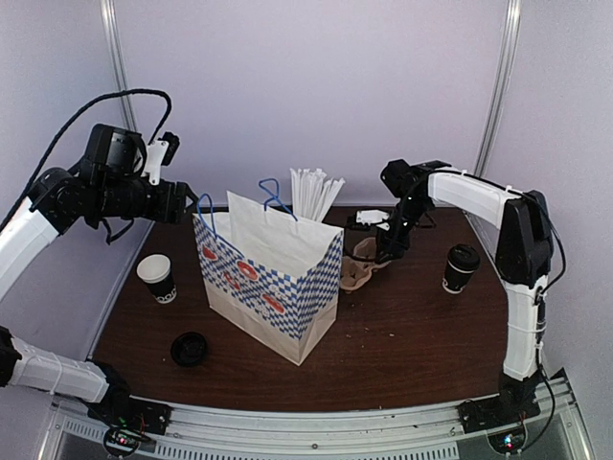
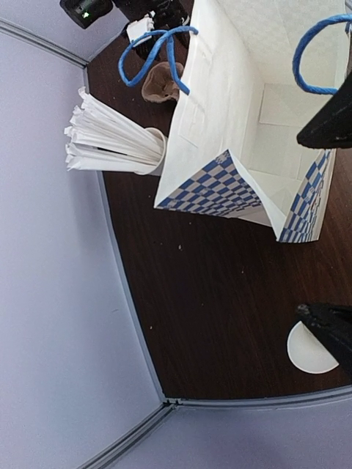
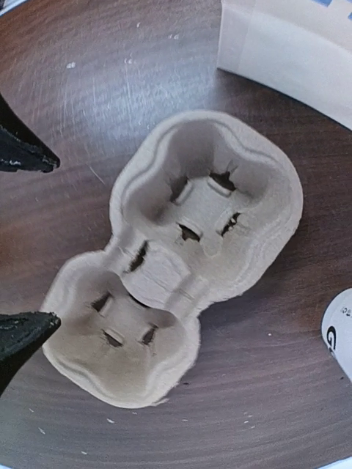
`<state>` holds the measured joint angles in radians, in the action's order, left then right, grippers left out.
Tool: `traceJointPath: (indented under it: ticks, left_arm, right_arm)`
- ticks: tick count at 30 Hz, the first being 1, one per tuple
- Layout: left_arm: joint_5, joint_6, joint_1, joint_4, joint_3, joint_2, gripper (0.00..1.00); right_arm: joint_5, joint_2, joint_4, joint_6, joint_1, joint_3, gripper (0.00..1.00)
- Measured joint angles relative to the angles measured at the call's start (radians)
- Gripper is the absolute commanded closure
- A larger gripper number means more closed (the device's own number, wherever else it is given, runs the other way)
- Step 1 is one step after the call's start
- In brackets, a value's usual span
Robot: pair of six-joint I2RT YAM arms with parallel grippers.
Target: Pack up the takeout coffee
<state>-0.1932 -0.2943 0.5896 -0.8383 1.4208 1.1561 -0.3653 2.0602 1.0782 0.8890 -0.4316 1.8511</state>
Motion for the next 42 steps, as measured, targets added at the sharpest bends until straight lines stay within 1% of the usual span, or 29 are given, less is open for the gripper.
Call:
traceJointPath:
  ticks: [3, 7, 11, 15, 18, 23, 28, 33, 37, 42]
  left_arm:
    - [0.004, -0.004, 0.0, 0.0, -0.004, -0.004, 0.27]
    - [0.007, -0.008, 0.0, -0.001, -0.008, -0.02, 0.27]
    - [0.007, -0.011, 0.0, -0.002, -0.008, -0.036, 0.27]
    - [0.008, -0.012, 0.0, -0.001, -0.009, -0.041, 0.27]
    - [0.014, -0.014, 0.0, -0.001, -0.016, -0.041, 0.27]
    - [0.022, -0.02, 0.0, -0.001, -0.023, -0.04, 0.27]
    - [0.023, -0.027, 0.0, -0.001, -0.026, -0.046, 0.27]
    - [0.022, -0.031, 0.0, 0.0, -0.039, -0.053, 0.27]
    - [0.022, -0.032, 0.0, 0.0, -0.05, -0.053, 0.27]
    - [0.026, -0.032, 0.0, 0.002, -0.055, -0.045, 0.27]
  right_arm:
    - [0.004, 0.066, 0.004, 0.053, 0.0, 0.05, 0.32]
    - [0.021, 0.127, 0.012, 0.108, 0.0, 0.056, 0.32]
    - [0.039, 0.153, 0.033, 0.147, 0.0, 0.056, 0.32]
    - [0.077, 0.153, 0.017, 0.16, 0.0, 0.037, 0.39]
    - [0.123, 0.153, -0.039, 0.152, 0.0, -0.026, 0.42]
    - [0.163, 0.139, -0.135, 0.143, 0.0, -0.112, 0.53]
    - [0.19, 0.093, -0.174, 0.122, 0.0, -0.174, 0.61]
    - [0.218, 0.039, -0.171, 0.064, -0.009, -0.216, 0.62]
    - [0.223, -0.015, -0.137, -0.048, -0.038, -0.265, 0.62]
    - [0.167, -0.065, -0.057, -0.188, -0.092, -0.362, 0.6]
